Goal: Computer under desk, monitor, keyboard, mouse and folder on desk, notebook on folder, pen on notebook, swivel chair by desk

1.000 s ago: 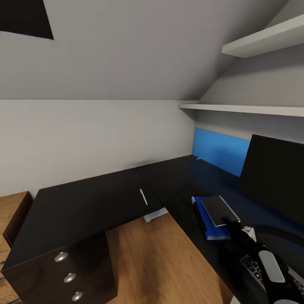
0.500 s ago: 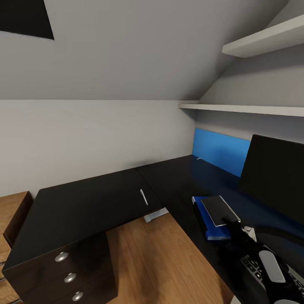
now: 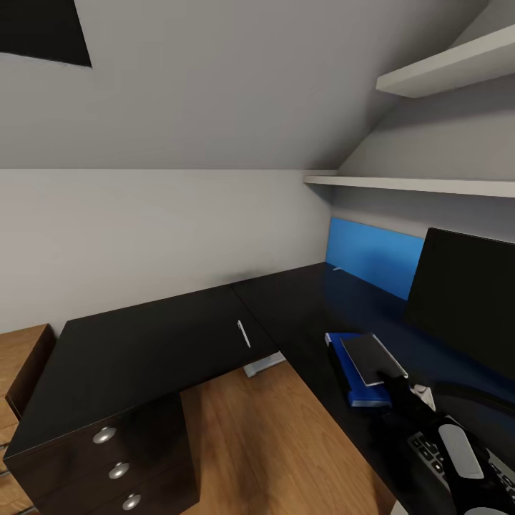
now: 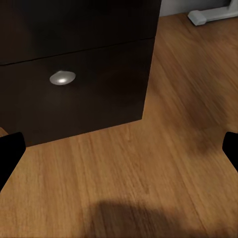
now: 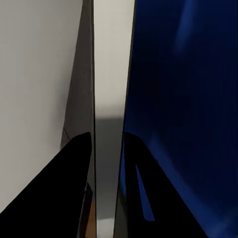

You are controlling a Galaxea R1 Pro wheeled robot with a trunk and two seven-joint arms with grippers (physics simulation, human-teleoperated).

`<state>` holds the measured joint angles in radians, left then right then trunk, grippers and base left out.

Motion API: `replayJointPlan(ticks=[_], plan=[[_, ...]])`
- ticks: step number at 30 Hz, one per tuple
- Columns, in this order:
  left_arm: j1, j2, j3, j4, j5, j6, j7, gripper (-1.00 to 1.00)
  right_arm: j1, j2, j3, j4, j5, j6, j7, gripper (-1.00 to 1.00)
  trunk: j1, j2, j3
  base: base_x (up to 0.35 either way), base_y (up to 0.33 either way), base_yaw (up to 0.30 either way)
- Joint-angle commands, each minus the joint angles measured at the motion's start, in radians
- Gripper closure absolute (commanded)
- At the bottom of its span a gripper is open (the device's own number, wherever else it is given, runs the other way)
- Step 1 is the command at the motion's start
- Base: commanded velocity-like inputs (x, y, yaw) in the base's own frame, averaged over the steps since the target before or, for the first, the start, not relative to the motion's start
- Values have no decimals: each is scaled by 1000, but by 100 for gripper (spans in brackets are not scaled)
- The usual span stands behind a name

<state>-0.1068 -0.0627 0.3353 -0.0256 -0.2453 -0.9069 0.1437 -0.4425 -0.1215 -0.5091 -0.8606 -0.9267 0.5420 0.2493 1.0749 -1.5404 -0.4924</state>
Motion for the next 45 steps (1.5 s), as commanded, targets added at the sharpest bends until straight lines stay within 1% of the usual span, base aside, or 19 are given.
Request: replayJointPlan(ticks=[1,8,23,24,45], plan=[[-1,0,2,0,-11,-2,10,-100,-1,0,-3,0,-3,7,0,100,0,-1,-1,0,0,0],[-1,0,2,0,-11,-3,10,-100,-1,0,-4,0,-4,7,-12,100,0,-1,-1,0,0,0],[-1,0,2,0,-11,-4,10,-100,-1,0,-5,0,-4,7,-15,100,0,-1,-1,0,0,0],[-1,0,2,0,-11,-4,9,-100,-1,0,-5,0,-4,7,-15,-100,0,-1,-1,0,0,0],[-1,0,2,1,-11,-4,8,-100,-1,-1,-6,0,-6,7,-13,-100,0,-1,-1,0,0,0]])
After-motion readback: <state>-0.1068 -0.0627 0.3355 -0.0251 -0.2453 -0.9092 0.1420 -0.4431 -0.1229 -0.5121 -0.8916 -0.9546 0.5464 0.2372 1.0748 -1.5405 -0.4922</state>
